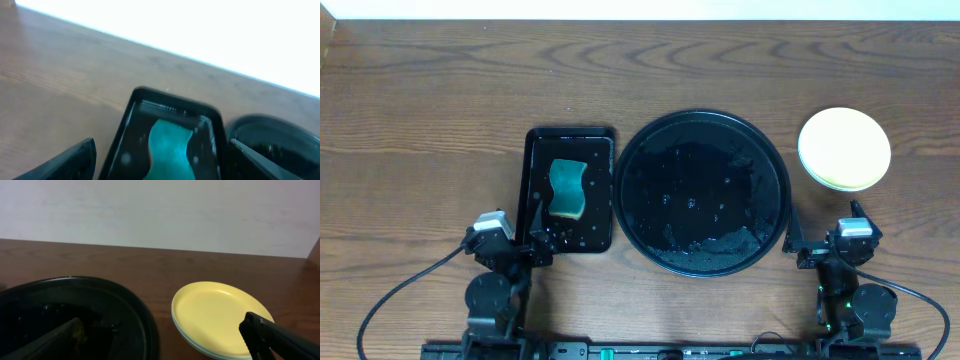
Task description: Clean dirty plates on tray and stack at the side
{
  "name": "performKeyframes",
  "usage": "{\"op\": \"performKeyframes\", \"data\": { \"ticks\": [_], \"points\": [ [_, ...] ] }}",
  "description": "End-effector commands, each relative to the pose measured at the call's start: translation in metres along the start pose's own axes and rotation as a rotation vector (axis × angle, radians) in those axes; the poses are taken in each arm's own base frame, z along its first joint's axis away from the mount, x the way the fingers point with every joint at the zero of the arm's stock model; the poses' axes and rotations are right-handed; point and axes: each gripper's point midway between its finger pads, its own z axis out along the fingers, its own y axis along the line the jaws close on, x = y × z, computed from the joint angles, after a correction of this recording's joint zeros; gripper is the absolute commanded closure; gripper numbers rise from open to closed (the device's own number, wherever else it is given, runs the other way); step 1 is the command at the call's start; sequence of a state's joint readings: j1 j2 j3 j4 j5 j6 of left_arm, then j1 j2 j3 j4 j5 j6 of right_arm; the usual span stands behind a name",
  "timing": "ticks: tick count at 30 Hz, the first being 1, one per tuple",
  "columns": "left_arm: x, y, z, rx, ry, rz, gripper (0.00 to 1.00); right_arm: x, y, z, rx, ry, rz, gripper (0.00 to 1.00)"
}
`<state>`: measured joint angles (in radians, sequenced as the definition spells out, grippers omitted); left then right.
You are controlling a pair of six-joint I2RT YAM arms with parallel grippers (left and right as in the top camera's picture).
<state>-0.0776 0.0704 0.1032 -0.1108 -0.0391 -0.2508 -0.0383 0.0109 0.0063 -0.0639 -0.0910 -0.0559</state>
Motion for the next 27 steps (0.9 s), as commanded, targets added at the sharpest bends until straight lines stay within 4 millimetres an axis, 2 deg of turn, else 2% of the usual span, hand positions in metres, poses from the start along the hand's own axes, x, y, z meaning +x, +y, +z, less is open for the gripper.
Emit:
{"op": "performKeyframes", "data": {
  "ticks": [1,7,11,14,19,27],
  "points": [
    [-0.004,0.007,0.002,-0.019,-0.076,-0.022,0.17,0.0,0.0,0.0,0.0,0.0,-0.001,0.01],
    [-0.022,0.014,0.001,-0.04,-0.193,-0.023,0.17,0.0,0.0,0.0,0.0,0.0,-0.001,0.01],
    [-0.033,0.012,-0.001,-0.046,-0.235,0.08,0.17,0.0,0.0,0.0,0.0,0.0,-0.001,0.01],
    [-0.023,0.015,0.001,-0.059,-0.193,0.099,0.17,0.0,0.0,0.0,0.0,0.0,-0.001,0.01],
    [0.016,0.025,0.005,-0.086,-0.031,0.119,0.17,0.0,0.0,0.0,0.0,0.0,-0.001,0.01],
    [0.016,0.021,0.005,-0.063,-0.027,0.17,0.17,0.0,0.0,0.0,0.0,0.0,-0.001,0.01]
  ]
}}
